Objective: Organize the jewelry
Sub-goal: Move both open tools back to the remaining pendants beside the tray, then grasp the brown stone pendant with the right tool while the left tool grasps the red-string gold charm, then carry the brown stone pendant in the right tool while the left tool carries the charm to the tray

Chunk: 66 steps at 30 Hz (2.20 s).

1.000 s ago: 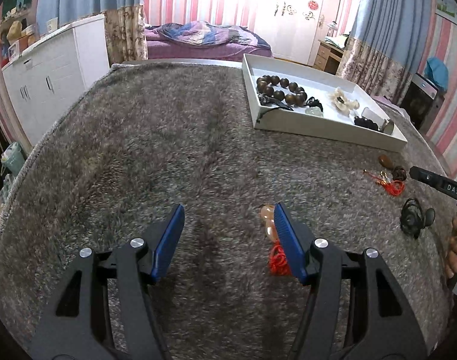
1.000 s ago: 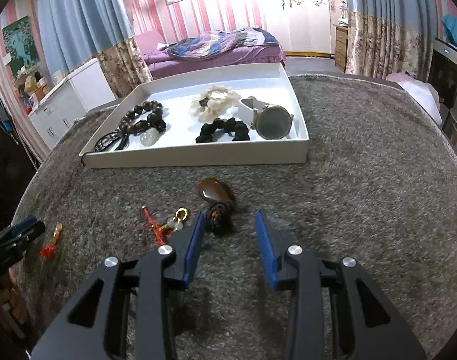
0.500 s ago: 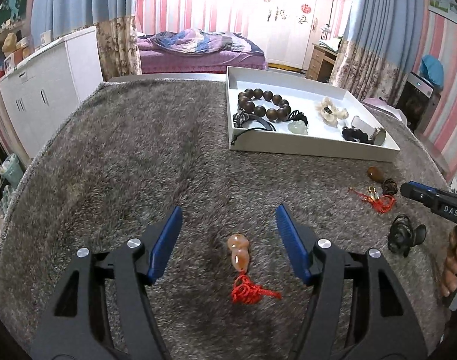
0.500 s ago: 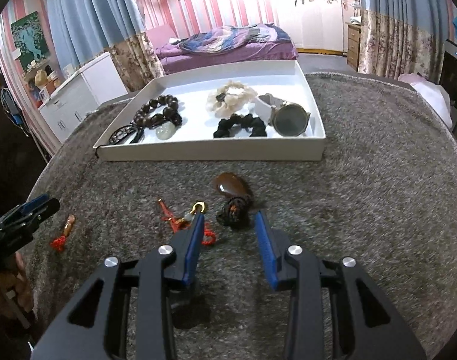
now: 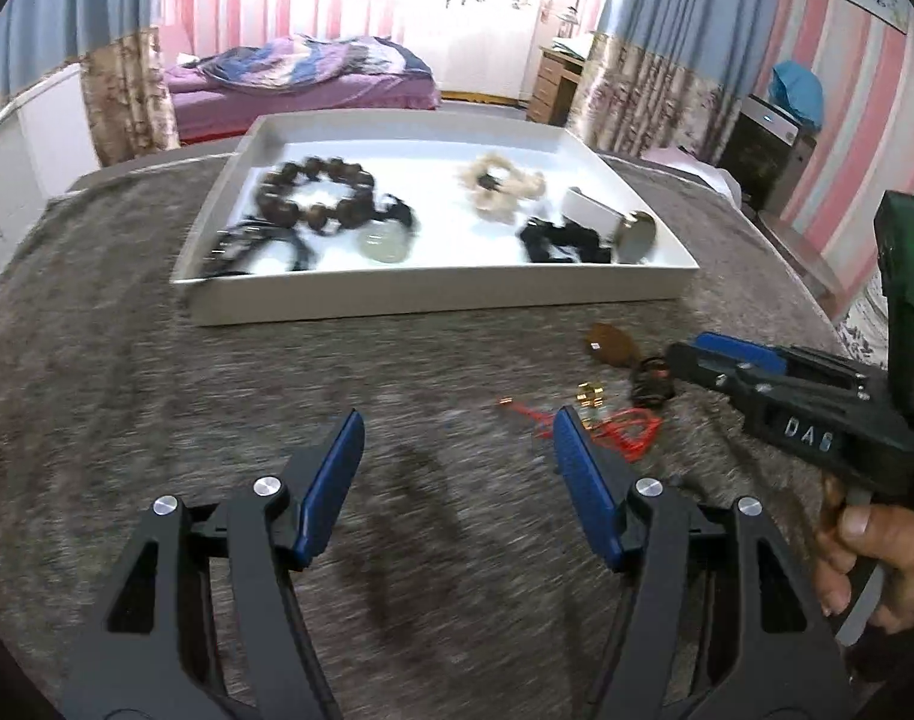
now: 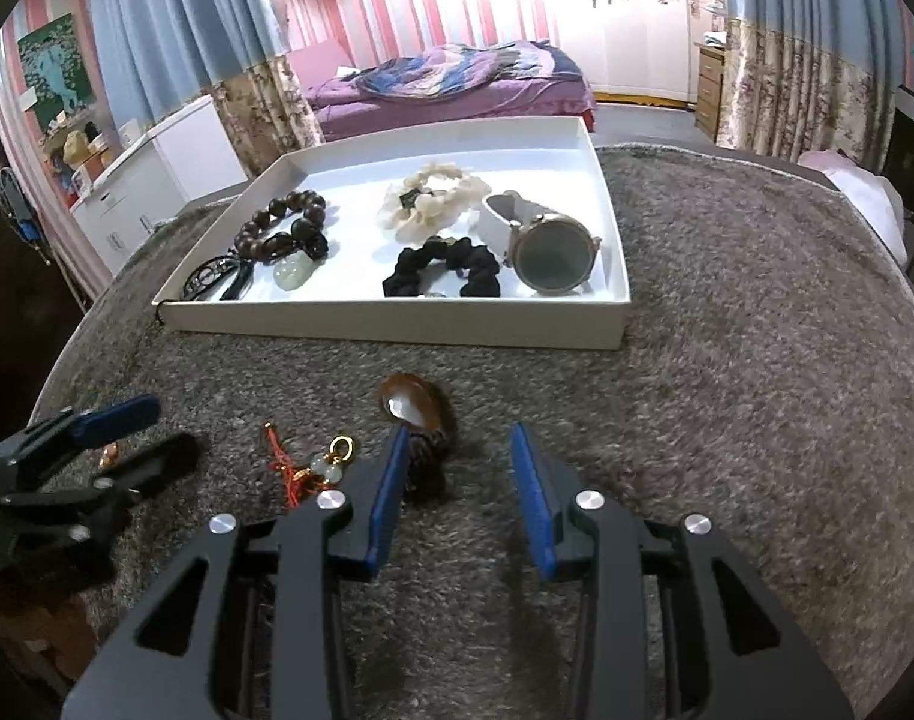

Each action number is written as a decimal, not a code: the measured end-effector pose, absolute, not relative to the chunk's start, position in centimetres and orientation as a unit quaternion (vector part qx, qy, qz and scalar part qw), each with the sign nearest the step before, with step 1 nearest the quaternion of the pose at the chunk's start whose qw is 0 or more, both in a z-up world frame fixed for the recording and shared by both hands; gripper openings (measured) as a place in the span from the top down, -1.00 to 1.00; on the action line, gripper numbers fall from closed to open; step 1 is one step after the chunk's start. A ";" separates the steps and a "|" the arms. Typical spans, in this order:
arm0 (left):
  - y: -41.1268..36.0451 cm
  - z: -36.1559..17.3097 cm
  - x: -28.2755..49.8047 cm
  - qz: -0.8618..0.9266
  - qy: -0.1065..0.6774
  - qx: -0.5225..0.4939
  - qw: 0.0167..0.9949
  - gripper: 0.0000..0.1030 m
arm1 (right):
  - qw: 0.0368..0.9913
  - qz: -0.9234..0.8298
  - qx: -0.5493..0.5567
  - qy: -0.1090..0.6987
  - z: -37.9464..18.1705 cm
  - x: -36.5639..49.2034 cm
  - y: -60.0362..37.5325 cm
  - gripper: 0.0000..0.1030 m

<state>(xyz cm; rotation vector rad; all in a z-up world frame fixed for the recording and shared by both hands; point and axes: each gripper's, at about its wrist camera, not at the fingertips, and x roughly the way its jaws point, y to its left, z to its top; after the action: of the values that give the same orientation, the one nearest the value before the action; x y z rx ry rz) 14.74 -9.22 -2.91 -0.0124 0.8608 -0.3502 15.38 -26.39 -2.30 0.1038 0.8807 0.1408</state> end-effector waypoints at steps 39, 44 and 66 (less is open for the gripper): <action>-10.3 -2.5 16.4 -0.200 0.383 -0.007 0.902 0.98 | 0.902 0.120 0.078 0.406 -1.3 15.3 -26.4 0.79; -9.1 0.2 15.7 -0.205 0.355 -0.021 0.912 0.98 | 0.909 0.121 0.078 0.392 0.3 15.2 -26.3 0.79; -7.0 6.6 14.7 -0.186 0.300 0.003 0.936 0.98 | 0.929 0.120 0.066 0.344 5.6 13.9 -26.4 0.79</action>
<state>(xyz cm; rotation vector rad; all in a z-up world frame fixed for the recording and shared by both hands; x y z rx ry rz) 14.68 -6.96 6.64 0.0063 0.6134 -0.3807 13.94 -26.36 5.65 0.1349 0.7054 0.2465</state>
